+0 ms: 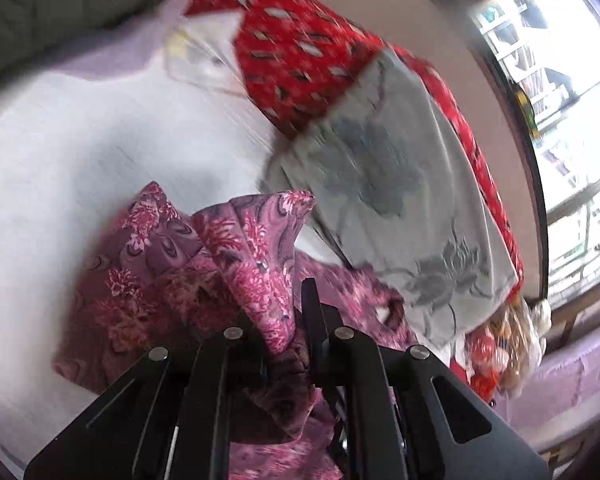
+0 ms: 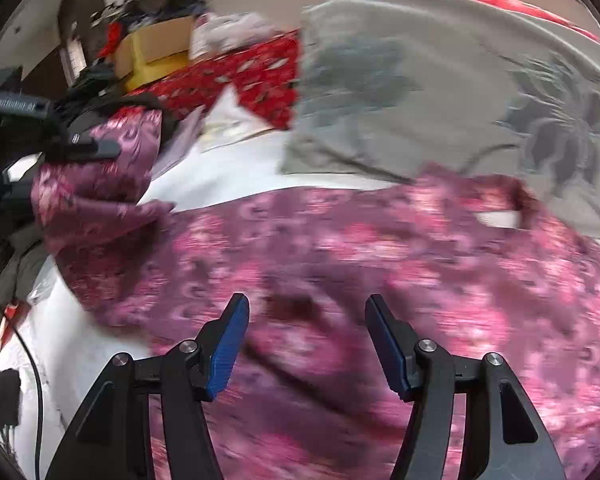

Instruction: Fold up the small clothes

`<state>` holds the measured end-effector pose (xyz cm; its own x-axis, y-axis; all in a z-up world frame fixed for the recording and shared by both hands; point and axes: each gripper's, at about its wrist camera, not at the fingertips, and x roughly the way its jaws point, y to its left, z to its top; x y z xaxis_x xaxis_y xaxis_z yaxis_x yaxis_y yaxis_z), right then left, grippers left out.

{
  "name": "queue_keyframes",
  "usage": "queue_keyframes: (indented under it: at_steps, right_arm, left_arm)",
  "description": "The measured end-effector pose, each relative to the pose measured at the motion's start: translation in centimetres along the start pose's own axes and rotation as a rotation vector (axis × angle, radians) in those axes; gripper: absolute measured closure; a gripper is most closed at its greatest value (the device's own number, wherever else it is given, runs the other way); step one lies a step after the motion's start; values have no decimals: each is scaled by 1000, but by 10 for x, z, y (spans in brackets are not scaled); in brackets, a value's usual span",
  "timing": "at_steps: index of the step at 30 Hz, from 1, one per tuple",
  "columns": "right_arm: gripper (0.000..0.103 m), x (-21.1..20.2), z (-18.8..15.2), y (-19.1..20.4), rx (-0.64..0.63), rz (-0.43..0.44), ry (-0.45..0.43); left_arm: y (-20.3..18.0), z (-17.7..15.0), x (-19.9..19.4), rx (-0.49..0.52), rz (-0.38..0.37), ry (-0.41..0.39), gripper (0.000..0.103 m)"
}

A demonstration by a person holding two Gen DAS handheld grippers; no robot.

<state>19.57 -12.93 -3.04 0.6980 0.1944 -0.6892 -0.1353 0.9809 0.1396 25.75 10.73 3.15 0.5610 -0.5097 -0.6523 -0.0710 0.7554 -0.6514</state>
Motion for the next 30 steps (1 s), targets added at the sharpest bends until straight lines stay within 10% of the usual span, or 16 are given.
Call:
queue_keyframes:
  at_steps: [8, 17, 30]
  right_arm:
    - [41, -2, -30, -82, 188, -74, 46]
    - [40, -9, -41, -90, 202, -32, -13]
    - [40, -21, -36, -107, 343, 22, 28]
  left_arm:
    - [-54, -42, 52, 91, 17, 103, 93]
    - [-60, -88, 114, 75, 70, 259, 88]
    - [16, -88, 25, -103, -65, 188, 53]
